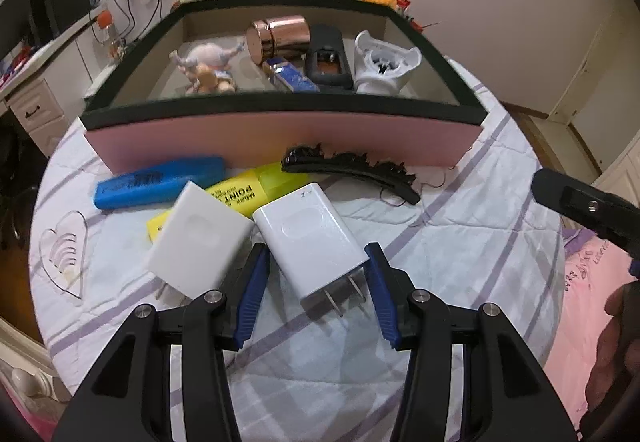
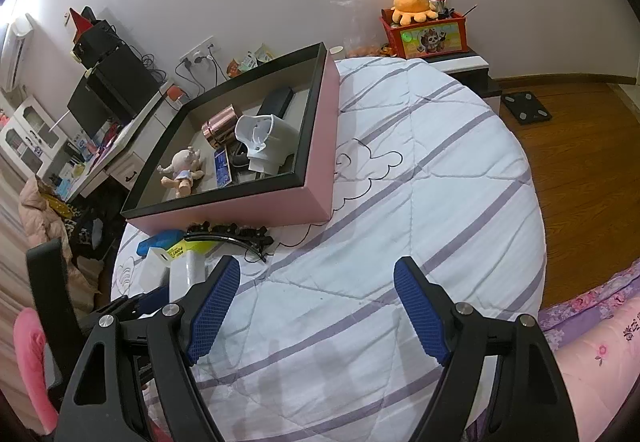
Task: Organize rigid objects
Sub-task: 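Close the left gripper on the white charger with metal prongs, then carry the white charger with the left gripper and release it in the pink box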
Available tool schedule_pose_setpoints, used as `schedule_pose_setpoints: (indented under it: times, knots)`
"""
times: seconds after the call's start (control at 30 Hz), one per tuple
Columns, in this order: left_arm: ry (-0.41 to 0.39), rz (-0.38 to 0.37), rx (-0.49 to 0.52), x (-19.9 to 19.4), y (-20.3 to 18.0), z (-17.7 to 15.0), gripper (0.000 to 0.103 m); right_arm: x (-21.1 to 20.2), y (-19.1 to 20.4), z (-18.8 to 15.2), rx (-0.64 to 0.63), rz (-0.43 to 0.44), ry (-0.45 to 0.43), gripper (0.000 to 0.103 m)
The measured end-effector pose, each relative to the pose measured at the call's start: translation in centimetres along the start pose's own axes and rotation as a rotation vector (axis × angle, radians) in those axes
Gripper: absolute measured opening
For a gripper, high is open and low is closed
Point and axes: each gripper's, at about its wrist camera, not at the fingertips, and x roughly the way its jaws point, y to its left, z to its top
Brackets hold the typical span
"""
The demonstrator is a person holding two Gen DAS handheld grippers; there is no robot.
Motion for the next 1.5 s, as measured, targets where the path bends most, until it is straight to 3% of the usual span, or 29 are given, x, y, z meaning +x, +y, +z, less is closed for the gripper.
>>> schedule_pose_setpoints:
  times: [0.3,0.53,0.77,1.03,1.5]
  knots:
    - [-0.074,-0.017,0.017,-3.7,0.4,1.5,0.049,0.0,0.4,0.2,-0.005,-0.003,-0.001,0.081]
    - [-0.149,-0.007,0.036,-5.1,1.3,6.0,0.049,0.1,1.9,1.5,-0.026,-0.002,-0.015,0.081]
    - [-0.147,-0.014,0.005,-2.3,3.5,11.5,0.049,1.1,2.9,3.7,-0.045,-0.002,-0.032,0.081]
    - [-0.09,0.021,0.015,2.8,6.4,16.9,0.049,3.2,3.0,6.8,-0.043,-0.009,-0.027,0.081]
    - [-0.012,0.041,-0.012,8.9,9.2,21.1,0.049,8.8,6.8,12.3,-0.115,-0.024,-0.015,0.081]
